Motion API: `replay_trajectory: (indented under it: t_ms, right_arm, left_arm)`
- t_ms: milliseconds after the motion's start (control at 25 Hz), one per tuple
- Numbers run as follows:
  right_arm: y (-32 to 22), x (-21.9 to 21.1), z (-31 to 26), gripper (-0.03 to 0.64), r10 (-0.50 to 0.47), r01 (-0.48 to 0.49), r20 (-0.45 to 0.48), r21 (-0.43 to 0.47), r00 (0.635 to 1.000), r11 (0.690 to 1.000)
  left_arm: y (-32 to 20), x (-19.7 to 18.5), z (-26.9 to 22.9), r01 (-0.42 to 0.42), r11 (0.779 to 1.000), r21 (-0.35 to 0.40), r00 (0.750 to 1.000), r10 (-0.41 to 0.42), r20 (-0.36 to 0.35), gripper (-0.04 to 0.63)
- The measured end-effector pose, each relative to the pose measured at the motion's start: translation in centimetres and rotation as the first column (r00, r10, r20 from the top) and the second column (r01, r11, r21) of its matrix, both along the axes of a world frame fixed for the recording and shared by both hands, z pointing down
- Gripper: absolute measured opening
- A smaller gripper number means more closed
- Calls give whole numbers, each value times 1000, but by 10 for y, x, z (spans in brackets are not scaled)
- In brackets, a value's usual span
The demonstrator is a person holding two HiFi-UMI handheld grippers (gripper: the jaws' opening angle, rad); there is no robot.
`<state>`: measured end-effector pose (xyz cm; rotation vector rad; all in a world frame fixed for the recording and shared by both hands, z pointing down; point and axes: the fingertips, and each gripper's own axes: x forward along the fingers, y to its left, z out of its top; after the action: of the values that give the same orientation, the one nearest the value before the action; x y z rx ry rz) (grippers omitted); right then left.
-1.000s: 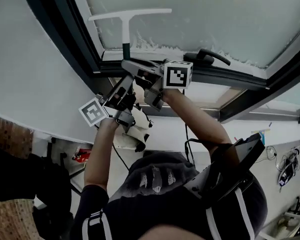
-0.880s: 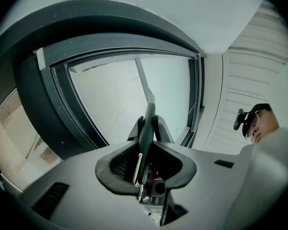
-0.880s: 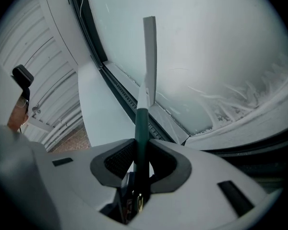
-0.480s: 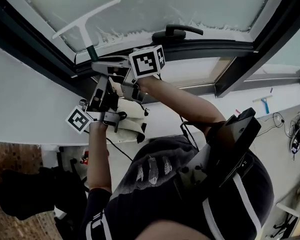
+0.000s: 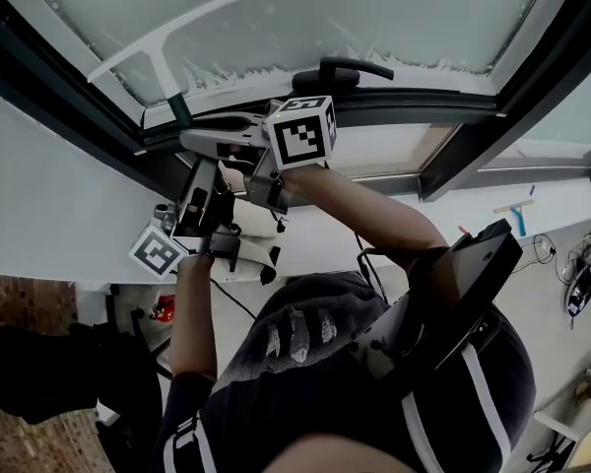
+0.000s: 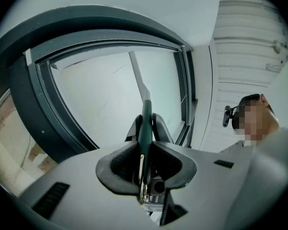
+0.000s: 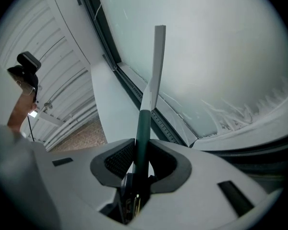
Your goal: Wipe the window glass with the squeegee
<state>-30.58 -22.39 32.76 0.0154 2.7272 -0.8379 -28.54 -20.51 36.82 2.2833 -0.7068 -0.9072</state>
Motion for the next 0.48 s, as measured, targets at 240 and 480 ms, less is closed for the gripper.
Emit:
replay_trajectory:
  t_ms: [240,480]
  right_arm:
    - [5,19,-27,89,2,-5,25,98,1000,995]
    - [-6,77,-71,89,29,-40,54,196,998,980]
  left_arm:
    - [1,18,-24,-24,997,75,999,22,32,98]
    - [-18,74,-62,-53,986,155,993,35,115,99]
